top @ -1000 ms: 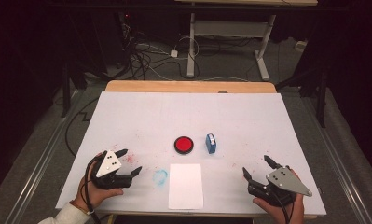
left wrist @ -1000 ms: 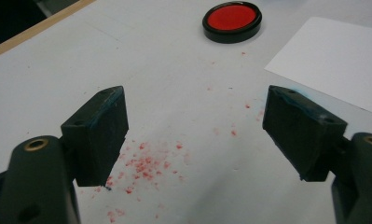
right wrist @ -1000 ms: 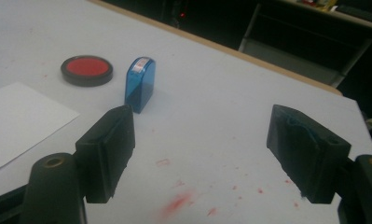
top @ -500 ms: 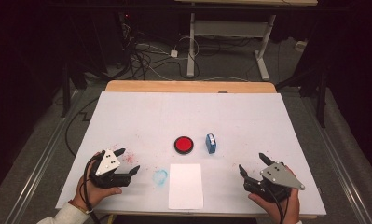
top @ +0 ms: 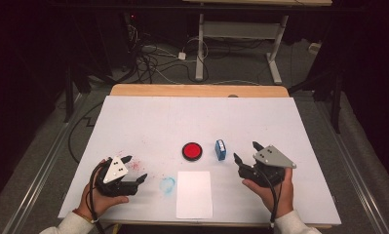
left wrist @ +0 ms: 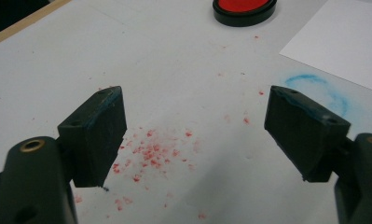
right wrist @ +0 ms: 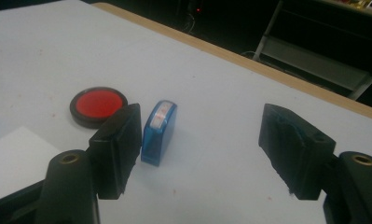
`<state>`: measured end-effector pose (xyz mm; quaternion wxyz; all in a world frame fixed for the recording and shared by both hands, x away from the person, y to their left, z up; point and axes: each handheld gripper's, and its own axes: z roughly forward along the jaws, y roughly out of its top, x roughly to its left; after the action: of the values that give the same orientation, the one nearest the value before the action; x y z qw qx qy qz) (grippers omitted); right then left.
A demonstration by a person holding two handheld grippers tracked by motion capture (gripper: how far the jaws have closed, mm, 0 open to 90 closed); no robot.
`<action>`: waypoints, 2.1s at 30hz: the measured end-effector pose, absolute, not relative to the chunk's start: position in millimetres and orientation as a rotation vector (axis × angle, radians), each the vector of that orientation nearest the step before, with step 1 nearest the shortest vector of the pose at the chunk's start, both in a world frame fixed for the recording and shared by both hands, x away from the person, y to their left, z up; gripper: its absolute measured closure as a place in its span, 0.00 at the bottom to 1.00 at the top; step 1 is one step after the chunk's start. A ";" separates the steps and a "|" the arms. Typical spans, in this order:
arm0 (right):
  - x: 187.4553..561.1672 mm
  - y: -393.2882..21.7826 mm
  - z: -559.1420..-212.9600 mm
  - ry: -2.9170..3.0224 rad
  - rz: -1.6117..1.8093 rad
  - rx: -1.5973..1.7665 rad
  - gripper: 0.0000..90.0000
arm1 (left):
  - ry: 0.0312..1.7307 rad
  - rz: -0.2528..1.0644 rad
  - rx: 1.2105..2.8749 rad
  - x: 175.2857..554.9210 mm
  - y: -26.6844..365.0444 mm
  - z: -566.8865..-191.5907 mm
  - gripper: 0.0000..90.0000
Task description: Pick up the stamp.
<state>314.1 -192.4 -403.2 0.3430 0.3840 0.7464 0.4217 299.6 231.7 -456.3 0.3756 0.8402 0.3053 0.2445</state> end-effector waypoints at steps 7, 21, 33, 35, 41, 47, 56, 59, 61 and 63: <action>349.8 -172.2 -398.9 1.981 1.105 1.040 0.34 | 0.783 0.622 2.154 299.7 233.0 -457.3 0.22; 382.2 -145.1 -430.7 2.095 1.013 1.118 0.36 | 0.796 0.613 2.181 301.1 236.4 -461.6 0.22; 391.1 -136.0 -456.5 2.129 0.945 1.208 0.58 | 0.777 0.612 2.217 302.4 233.2 -464.4 0.22; 392.2 -137.4 -457.9 2.116 0.962 1.228 0.61 | 0.765 0.619 2.217 303.1 233.2 -464.4 0.22; 395.0 -137.2 -463.0 2.119 0.974 1.251 0.76 | 0.767 0.583 2.230 303.6 230.2 -465.5 0.22; 396.7 -139.9 -463.7 2.116 0.989 1.250 0.77 | 0.764 0.573 2.235 304.0 229.8 -466.3 0.22; 390.6 -150.2 -450.6 2.111 1.053 1.184 0.78 | 0.758 0.579 2.235 303.3 229.6 -465.7 0.22; 387.8 -152.8 -444.8 2.106 1.075 1.166 0.78 | 0.762 0.591 2.240 304.2 228.6 -465.1 0.22; 384.6 -156.0 -438.6 2.094 1.112 1.148 0.78 | 0.757 0.600 2.233 304.7 227.2 -464.4 0.22; 380.2 -161.5 -431.0 2.080 1.165 1.140 0.78 | 0.737 0.626 2.238 305.4 225.0 -464.2 0.22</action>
<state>380.2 -161.5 -431.0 0.2468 0.4180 0.7628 0.4273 305.4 225.0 -464.2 0.3447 0.8616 0.2839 0.2412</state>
